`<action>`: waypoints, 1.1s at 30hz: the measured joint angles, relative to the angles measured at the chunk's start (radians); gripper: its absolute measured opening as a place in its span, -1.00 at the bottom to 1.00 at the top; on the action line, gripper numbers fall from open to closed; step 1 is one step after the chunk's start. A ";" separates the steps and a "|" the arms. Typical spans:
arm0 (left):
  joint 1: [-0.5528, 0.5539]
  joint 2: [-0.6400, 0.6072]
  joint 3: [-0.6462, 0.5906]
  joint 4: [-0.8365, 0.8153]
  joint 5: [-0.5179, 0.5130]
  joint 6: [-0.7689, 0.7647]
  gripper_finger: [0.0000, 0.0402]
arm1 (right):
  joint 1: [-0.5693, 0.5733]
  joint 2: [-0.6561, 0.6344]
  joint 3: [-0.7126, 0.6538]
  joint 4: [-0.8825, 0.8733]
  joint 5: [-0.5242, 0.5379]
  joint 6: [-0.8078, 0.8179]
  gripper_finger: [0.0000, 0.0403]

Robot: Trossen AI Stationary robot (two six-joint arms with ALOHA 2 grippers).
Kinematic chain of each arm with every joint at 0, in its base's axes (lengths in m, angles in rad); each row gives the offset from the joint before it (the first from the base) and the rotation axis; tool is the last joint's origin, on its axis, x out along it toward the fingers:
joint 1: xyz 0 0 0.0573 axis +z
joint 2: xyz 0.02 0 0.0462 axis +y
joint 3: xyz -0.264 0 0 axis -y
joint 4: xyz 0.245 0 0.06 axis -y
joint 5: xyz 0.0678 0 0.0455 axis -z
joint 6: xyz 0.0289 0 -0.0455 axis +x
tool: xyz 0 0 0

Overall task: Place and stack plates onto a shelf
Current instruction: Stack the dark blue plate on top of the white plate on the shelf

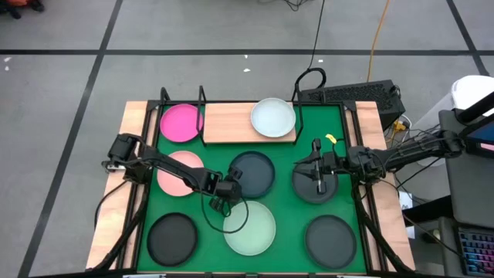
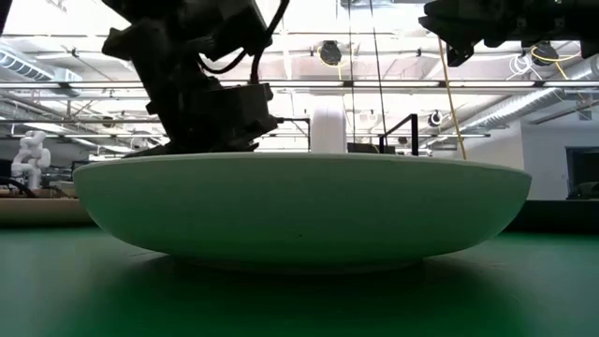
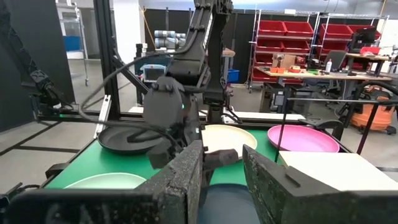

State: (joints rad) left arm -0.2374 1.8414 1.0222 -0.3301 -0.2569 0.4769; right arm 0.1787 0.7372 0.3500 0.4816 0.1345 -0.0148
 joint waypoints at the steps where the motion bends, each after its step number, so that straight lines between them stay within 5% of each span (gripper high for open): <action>1: 0.001 0.002 0.000 -0.002 -0.001 0.000 -0.46 | 0.000 0.000 0.000 -0.002 0.000 0.001 -0.51; 5: 0.003 0.006 0.000 0.008 -0.003 -0.004 -0.54 | 0.000 0.000 0.000 -0.003 0.000 0.002 -0.51; 11: 0.003 -0.009 -0.002 0.048 -0.011 -0.007 -0.93 | 0.000 0.000 0.000 -0.004 -0.001 0.007 -0.51; 22: -0.021 -0.231 0.032 0.048 -0.062 0.012 -0.95 | 0.000 0.000 0.000 -0.004 -0.001 -0.008 -0.51; 29: 0.075 -0.328 0.080 0.116 -0.129 0.267 -0.95 | 0.000 -0.002 0.000 0.050 -0.001 -0.034 -0.51; 33: 0.211 -0.327 0.083 0.210 -0.045 0.393 -0.95 | 0.000 -0.019 0.000 0.082 -0.004 -0.034 -0.51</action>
State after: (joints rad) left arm -0.0266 1.5148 1.1053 -0.1203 -0.3022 0.8703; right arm 0.1787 0.7180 0.3504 0.5640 0.1303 -0.0484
